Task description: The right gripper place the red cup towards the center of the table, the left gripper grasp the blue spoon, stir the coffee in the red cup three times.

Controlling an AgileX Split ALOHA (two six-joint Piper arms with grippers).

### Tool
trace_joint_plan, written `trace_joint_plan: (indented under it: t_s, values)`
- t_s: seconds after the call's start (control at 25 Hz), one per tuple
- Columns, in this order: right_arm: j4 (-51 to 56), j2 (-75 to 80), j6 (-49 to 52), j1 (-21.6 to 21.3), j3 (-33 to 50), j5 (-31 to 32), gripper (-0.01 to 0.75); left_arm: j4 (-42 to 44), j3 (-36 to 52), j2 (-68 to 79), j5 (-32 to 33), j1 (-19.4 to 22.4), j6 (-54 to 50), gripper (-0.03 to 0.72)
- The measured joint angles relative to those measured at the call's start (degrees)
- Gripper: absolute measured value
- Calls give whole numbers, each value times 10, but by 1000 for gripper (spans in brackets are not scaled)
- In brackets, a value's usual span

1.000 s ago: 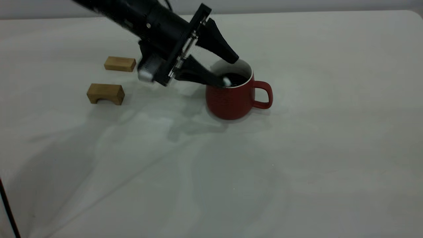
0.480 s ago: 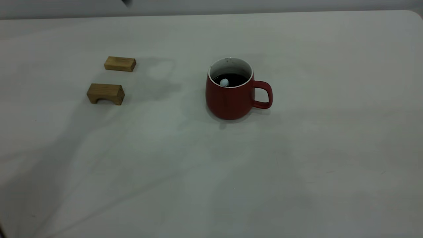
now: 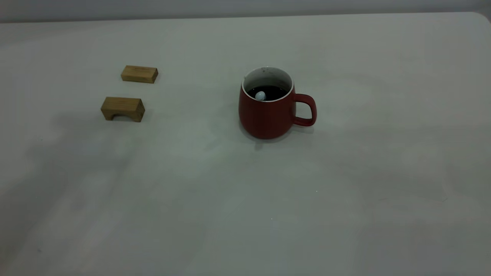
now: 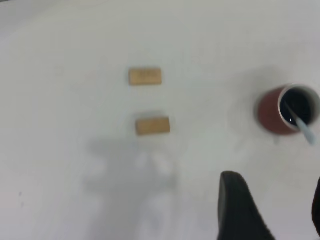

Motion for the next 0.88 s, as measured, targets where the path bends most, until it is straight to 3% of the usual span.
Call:
trace_joint_plan:
  t_s: [0.28, 0.48, 0.64, 0.88]
  values:
    - [0, 0, 0, 0, 0, 0, 237, 29, 279, -285, 0, 5, 7, 428]
    - [0, 0, 0, 0, 0, 0, 237, 35, 465, -505, -2, 86, 10, 428]
    - [1, 0, 0, 0, 0, 0, 237, 36, 566, -662, -19, 133, 10, 428]
    - [1, 0, 0, 0, 0, 0, 237, 29, 616, -765, -25, 142, 10, 428]
